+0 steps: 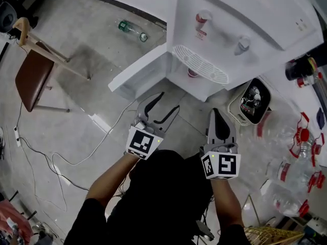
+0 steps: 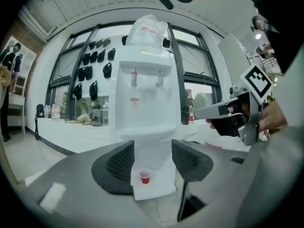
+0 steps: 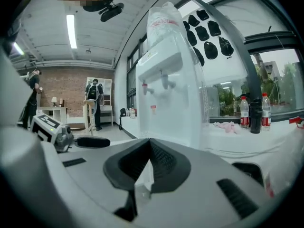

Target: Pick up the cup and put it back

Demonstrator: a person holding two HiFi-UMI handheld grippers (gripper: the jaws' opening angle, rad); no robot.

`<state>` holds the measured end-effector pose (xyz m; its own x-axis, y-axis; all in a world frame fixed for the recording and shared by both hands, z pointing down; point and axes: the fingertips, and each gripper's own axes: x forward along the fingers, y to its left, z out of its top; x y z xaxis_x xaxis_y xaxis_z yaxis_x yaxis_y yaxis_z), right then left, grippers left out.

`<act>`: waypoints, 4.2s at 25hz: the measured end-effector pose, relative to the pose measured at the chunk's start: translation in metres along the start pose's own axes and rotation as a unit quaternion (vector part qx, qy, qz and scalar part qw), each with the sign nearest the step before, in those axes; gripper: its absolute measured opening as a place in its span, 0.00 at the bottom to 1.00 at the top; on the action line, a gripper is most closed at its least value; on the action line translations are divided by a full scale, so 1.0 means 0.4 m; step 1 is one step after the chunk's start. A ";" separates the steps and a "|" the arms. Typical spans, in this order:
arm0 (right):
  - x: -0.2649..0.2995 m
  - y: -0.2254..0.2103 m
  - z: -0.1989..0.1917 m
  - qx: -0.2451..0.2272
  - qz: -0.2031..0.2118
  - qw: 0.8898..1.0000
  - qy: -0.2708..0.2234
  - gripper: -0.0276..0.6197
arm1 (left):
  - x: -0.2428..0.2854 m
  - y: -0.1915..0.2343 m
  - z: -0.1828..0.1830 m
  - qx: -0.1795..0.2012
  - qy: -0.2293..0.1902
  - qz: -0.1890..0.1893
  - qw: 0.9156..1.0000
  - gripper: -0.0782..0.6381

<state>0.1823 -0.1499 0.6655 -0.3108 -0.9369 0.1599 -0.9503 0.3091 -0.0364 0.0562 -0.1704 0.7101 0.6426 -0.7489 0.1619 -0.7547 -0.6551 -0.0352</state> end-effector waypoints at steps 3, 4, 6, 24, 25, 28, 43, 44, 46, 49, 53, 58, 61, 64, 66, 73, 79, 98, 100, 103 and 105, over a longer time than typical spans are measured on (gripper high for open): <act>0.029 -0.012 -0.076 0.003 -0.003 1.000 0.002 0.03 | 0.062 0.006 -0.088 0.009 0.011 -0.007 1.000 0.44; 0.036 -0.018 -0.099 0.005 -0.005 1.000 0.005 0.03 | 0.080 0.003 -0.114 0.011 0.016 -0.010 1.000 0.44; 0.046 -0.030 -0.135 0.004 -0.009 1.000 0.012 0.03 | 0.117 -0.003 -0.166 0.009 0.026 -0.018 0.999 0.44; 0.140 -0.100 -0.288 0.033 -0.051 0.997 0.050 0.03 | 0.510 0.037 -0.516 0.014 0.111 -0.050 0.992 0.50; 0.147 -0.099 -0.289 0.038 -0.055 0.996 0.051 0.03 | 0.527 0.042 -0.529 0.010 0.115 -0.047 0.992 0.50; 0.167 -0.095 -0.297 0.046 -0.062 0.995 0.057 0.03 | 0.576 0.054 -0.567 0.000 0.128 -0.039 0.991 0.53; 0.186 -0.147 -0.304 0.062 -0.107 0.991 0.058 0.03 | 0.731 0.084 -0.680 -0.025 0.157 -0.031 0.987 0.59; 0.185 -0.147 -0.305 0.062 -0.109 0.990 0.059 0.03 | 0.738 0.084 -0.687 -0.026 0.159 -0.031 0.987 0.59; 0.185 -0.145 -0.306 0.062 -0.107 0.991 0.060 0.03 | 0.751 0.085 -0.697 -0.025 0.158 -0.033 0.987 0.60; 0.185 -0.148 -0.305 0.059 -0.107 0.991 0.062 0.03 | 0.756 0.086 -0.698 -0.029 0.165 -0.031 0.985 0.60; 0.178 -0.162 -0.304 0.066 -0.123 0.988 0.060 0.03 | 0.768 0.095 -0.710 -0.035 0.170 -0.026 0.985 0.61; 0.173 -0.170 -0.311 0.060 -0.126 0.988 0.064 0.03 | 0.791 0.093 -0.715 -0.042 0.174 -0.027 0.983 0.61; 0.168 -0.179 -0.311 0.062 -0.131 0.987 0.065 0.03 | 0.800 0.092 -0.723 -0.041 0.181 -0.030 0.982 0.61; 0.168 -0.182 -0.311 0.063 -0.133 0.987 0.065 0.03 | 0.801 0.098 -0.711 -0.039 0.174 -0.024 0.984 0.60; 0.171 -0.180 -0.312 0.062 -0.132 0.987 0.065 0.03 | 0.798 0.102 -0.714 -0.040 0.177 -0.024 0.983 0.60; 0.171 -0.182 -0.318 0.067 -0.130 0.987 0.067 0.03 | 0.769 0.094 -0.707 -0.034 0.173 -0.029 0.984 0.60; 0.168 -0.178 -0.310 0.072 -0.125 0.988 0.060 0.03 | 0.718 0.084 -0.670 -0.038 0.158 -0.026 0.986 0.60; 0.204 -0.106 -0.351 0.069 -0.057 0.993 0.071 0.03 | 0.392 0.047 -0.562 -0.025 0.149 -0.027 0.988 0.59; 0.203 -0.096 -0.347 0.064 -0.048 0.994 0.070 0.03 | 0.344 0.044 -0.545 -0.040 0.154 -0.029 0.987 0.59; 0.204 -0.070 -0.350 0.054 -0.028 0.996 0.072 0.03 | 0.271 0.037 -0.509 -0.061 0.162 -0.035 0.984 0.59; 0.204 -0.047 -0.353 0.046 -0.012 0.996 0.075 0.03 | 0.224 0.039 -0.471 -0.060 0.164 -0.034 0.984 0.59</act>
<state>0.1769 -0.2091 0.8187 -0.2894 -0.9066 0.3072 -0.9568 0.2647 -0.1201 0.0769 -0.2290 0.9097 0.6296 -0.6181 0.4708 -0.7344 -0.6712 0.1008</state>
